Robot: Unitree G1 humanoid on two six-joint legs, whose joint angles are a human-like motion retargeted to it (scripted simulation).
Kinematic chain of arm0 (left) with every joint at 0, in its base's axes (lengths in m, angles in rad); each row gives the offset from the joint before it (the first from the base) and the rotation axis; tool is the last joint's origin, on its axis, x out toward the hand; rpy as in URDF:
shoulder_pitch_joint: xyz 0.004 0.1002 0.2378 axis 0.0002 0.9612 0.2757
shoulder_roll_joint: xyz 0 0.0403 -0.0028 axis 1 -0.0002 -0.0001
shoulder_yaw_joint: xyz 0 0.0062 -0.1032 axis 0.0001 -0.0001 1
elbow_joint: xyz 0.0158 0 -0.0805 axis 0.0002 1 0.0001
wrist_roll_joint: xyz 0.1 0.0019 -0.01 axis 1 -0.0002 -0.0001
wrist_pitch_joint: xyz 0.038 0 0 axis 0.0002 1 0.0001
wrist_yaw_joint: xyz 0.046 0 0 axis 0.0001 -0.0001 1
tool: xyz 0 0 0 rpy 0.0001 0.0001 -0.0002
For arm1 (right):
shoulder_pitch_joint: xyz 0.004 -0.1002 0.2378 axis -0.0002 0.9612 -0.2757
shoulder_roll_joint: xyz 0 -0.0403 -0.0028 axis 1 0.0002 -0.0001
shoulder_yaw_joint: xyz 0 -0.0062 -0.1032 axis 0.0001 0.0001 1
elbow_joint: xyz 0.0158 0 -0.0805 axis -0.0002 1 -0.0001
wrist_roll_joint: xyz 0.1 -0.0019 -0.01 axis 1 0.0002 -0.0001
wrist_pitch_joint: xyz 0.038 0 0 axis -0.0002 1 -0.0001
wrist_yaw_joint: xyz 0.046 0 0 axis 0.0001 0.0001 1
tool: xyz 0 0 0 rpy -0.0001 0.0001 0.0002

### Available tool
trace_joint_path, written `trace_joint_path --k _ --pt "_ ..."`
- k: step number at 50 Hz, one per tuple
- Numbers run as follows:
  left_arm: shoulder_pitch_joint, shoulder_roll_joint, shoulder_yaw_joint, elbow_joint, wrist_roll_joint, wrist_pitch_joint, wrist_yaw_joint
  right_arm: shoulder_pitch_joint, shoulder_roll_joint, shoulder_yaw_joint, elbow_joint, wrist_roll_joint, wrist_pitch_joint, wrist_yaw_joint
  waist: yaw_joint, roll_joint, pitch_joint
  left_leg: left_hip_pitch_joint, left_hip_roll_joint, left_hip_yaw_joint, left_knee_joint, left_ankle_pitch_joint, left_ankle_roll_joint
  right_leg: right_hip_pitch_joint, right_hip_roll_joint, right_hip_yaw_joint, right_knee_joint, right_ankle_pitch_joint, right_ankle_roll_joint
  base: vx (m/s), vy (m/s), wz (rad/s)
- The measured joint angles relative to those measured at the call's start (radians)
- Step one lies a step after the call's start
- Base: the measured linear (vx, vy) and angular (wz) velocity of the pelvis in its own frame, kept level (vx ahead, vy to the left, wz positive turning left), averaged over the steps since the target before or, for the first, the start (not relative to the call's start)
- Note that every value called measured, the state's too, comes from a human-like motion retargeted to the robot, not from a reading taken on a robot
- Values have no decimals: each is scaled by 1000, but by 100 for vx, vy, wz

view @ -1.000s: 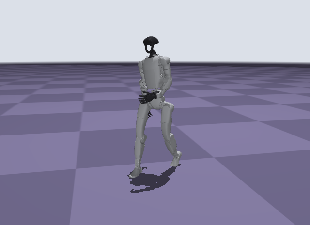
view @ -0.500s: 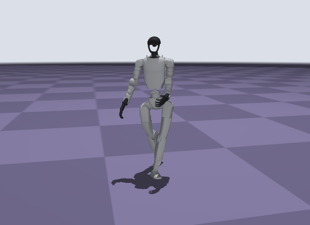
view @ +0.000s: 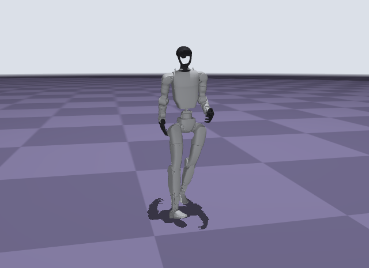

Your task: Walk run

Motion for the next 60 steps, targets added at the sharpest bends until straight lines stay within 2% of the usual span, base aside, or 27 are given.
trace_joint_path --k 2,5,7,8,10,12,13,14,17,20,23,25,28,30,32,34,37,38,40,42,45,47,50,52,55,57,60 --pt "25 0 12 10 12 -6 17 -7 -17 13 0 9 20 -1 22 -1 1 45 10 3 6 13 -27 -7 5 -20 -23 -18 48 104 -45 12" --pt "79 -15 18 33 6 -4 48 -53 -61 40 0 28 75 -27 9 -17 -27 77 0 -10 40 109 -99 -7 22 -13 79 15 1 90 -33 90" --pt "121 -25 17 49 -8 1 46 -90 -78 37 0 26 85 -62 -49 -8 -44 74 19 -49 128 268 -189 18 -8 -103 129 96 21 112 -47 190" --pt "140 -31 23 61 -9 4 35 -109 -83 37 0 29 81 -81 -53 -1 -56 56 38 -35 186 379 -246 36 15 -26 155 72 -11 108 -50 162" --pt "165 -44 18 85 1 12 28 -152 -88 33 0 52 60 -109 -63 16 -64 -30 89 6 385 579 -394 62 14 -64 205 27 -58 88 -42 156" --pt "174 -47 7 90 9 12 41 -221 -100 56 0 94 40 -106 -64 -9 -71 -143 149 125 604 694 -459 120 -8 -129 205 -7 -94 87 -47 138" --pt "173 -48 8 91 12 9 39 -265 -109 70 0 118 42 -100 -55 -19 -72 -190 186 180 695 739 -462 148 -14 -182 200 -18 -113 75 -42 103" --pt "173 -52 12 91 15 6 31 -312 -116 78 -2 133 46 -100 -45 -36 -76 -233 196 223 741 718 -422 171 -15 -196 194 -28 -129 63 -37 84" --pt "172 -67 28 86 17 4 4 -444 -122 68 -61 124 56 -132 0 -72 -70 -368 181 308 804 535 -280 239 3 -188 161 -41 -156 69 -37 35" --pt "174 -68 29 69 13 -1 10 -545 -120 67 -182 99 25 -163 96 -119 -56 -505 156 397 753 420 -238 309 -1 -218 114 -39 -167 61 -33 -37" --pt "164 -52 22 48 24 -5 7 -626 -143 91 -305 125 -13 -174 160 -122 -54 -603 170 442 561 323 -173 367 46 -249 81 -67 -181 80 -36 15" --pt "153 -44 19 36 36 -8 -1 -671 -165 107 -381 147 -34 -193 188 -111 -49 -646 165 442 376 310 -128 410 85 -287 65 -91 -189 70 -30 48" --pt "143 -43 19 26 46 -11 3 -715 -186 105 -469 134 -75 -239 197 -103 -47 -654 173 584 86 247 -113 476 135 -320 49 -124 -200 86 -29 65" --pt "135 -46 20 31 47 -8 13 -726 -195 103 -499 104 -104 -285 178 -102 -62 -646 104 584 -81 175 -108 516 153 -400 38 -123 -200 82 -24 91" --pt "136 -51 27 45 44 0 15 -716 -197 111 -495 74 -113 -327 181 -119 -80 -622 81 612 -124 159 -73 546 159 -405 55 -80 -188 104 -26 34" --pt "138 -59 39 60 40 11 15 -690 -184 116 -467 40 -109 -351 218 -148 -93 -607 91 629 -70 184 -21 569 144 -378 94 19 -142 100 -21 -64" --pt "152 -63 45 73 34 17 24 -611 -147 112 -391 -6 -95 -322 276 -164 -115 -583 115 589 -5 239 -34 593 128 -357 194 307 -52 137 -15 -72" --pt "154 -60 44 74 29 19 28 -576 -131 113 -357 -16 -93 -303 266 -157 -124 -577 123 548 26 236 -25 584 143 -321 246 421 -29 148 -14 39" --pt "154 -48 39 72 17 21 35 -502 -103 132 -271 -14 -89 -267 222 -158 -111 -551 86 432 100 176 0 500 176 -230 512 536 5 118 -18 122" --pt "120 -35 31 78 2 28 34 -440 -91 139 -175 -6 -70 -229 162 -162 -84 -456 67 457 115 121 -2 392 159 -263 825 536 17 123 -27 162" --pt "50 -14 25 92 -14 42 40 -334 -52 134 -60 1 -25 -184 158 -60 -84 -374 170 393 67 95 -34 287 334 -188 788 486 13 83 -25 59" --pt "10 -9 11 91 -16 43 53 -250 -29 124 -10 6 -16 -162 142 -34 -74 -317 181 378 46 72 -49 209 338 -159 788 370 -9 91 -27 92" --pt "-20 0 -16 52 11 19 85 -105 17 122 0 -3 -12 -108 50 3 -56 -229 174 293 -11 56 -64 86 238 -217 717 230 -57 103 -33 170" --pt "-29 5 -23 20 31 5 99 -19 45 120 0 -30 1 -77 0 5 -44 -176 153 244 -34 39 -69 27 127 -253 603 163 -80 84 -32 138" --pt "-39 7 -30 -14 29 0 98 83 77 111 0 -75 26 -44 -47 -13 -20 -85 116 198 -50 2 -84 -16 -19 -316 344 164 -75 77 -36 94" --pt "-43 7 -32 -21 10 4 93 122 90 107 0 -102 52 -12 -71 -27 -7 -23 106 176 -54 -21 -108 -53 -50 -281 185 127 -82 90 -52 59" --pt "-44 1 -24 -12 -7 3 97 142 92 102 0 -126 87 46 -47 -20 -16 40 132 209 -59 -25 -163 -99 -18 -193 -20 73 -101 102 -63 -22"
